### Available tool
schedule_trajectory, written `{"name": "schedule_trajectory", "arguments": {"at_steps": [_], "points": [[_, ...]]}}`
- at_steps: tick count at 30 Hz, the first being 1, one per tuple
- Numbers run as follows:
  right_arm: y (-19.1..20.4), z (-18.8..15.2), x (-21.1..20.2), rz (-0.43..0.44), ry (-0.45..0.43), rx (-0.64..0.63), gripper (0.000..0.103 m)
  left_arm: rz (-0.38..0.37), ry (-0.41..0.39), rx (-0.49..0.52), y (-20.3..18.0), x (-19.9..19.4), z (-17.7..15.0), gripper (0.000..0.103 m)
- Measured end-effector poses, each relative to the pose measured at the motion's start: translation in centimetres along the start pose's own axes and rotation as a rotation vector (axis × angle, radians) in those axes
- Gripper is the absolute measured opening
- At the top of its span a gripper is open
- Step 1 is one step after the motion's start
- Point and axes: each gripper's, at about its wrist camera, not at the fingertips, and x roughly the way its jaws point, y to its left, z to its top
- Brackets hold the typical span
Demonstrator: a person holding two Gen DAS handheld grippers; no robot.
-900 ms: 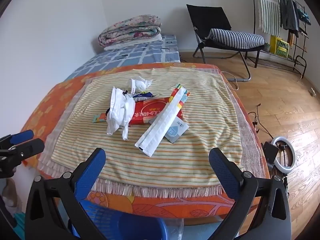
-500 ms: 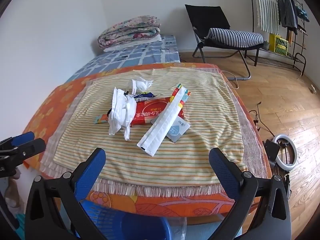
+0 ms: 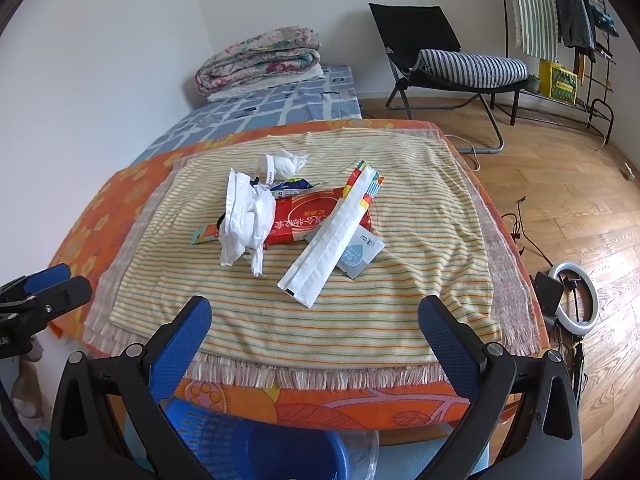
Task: Collect trash
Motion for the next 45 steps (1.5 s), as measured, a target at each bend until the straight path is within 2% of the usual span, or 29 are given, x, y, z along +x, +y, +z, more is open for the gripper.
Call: {"name": "schedule_trajectory", "arguments": {"at_steps": [45], "points": [[-0.65,-0.36,0.35,0.003,0.023,0.030,0.102,-0.003,0.001,-0.004,0.29,0.08,-0.07,0.098]]}}
